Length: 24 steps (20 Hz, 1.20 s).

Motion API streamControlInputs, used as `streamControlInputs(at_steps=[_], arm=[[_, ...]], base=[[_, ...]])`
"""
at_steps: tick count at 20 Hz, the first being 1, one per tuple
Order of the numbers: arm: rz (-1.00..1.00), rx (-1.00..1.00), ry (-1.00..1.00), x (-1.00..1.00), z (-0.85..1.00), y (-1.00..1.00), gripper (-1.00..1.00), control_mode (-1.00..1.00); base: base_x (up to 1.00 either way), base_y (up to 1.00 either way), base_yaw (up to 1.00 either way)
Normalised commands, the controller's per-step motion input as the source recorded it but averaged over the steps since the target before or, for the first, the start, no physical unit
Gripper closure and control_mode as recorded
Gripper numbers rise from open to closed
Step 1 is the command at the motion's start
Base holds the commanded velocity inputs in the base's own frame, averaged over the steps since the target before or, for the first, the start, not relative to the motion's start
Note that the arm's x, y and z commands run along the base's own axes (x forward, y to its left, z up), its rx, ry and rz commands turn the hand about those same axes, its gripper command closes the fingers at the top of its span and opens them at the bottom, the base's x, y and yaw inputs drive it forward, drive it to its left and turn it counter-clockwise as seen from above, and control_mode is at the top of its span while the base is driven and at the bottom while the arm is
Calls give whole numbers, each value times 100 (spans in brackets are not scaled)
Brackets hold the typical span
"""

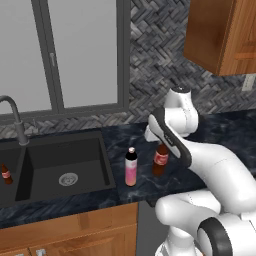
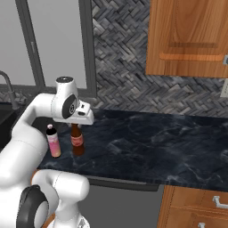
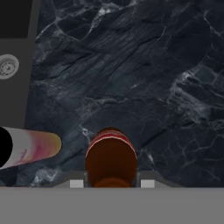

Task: Place the large bottle from the dining counter next to the other large bottle outside the sink, and place the small bottle from the dining counter next to the other small bottle inside the sink.

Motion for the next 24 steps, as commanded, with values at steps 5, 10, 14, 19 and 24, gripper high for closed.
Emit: streamControlInputs(at_steps=[5, 10, 14, 19, 24], arm=[[0, 0, 4, 5, -5, 20, 100, -100], [0, 0, 1, 10, -20, 14, 100, -100], [0, 0, 0, 6, -39, 6, 100, -100], [0, 0, 0, 6, -40, 0, 100, -100], [0, 0, 0, 5, -28, 0, 100, -100]], base=[[0, 0, 0], [0, 0, 0], [0, 0, 0], [0, 0, 0], [0, 0, 0]])
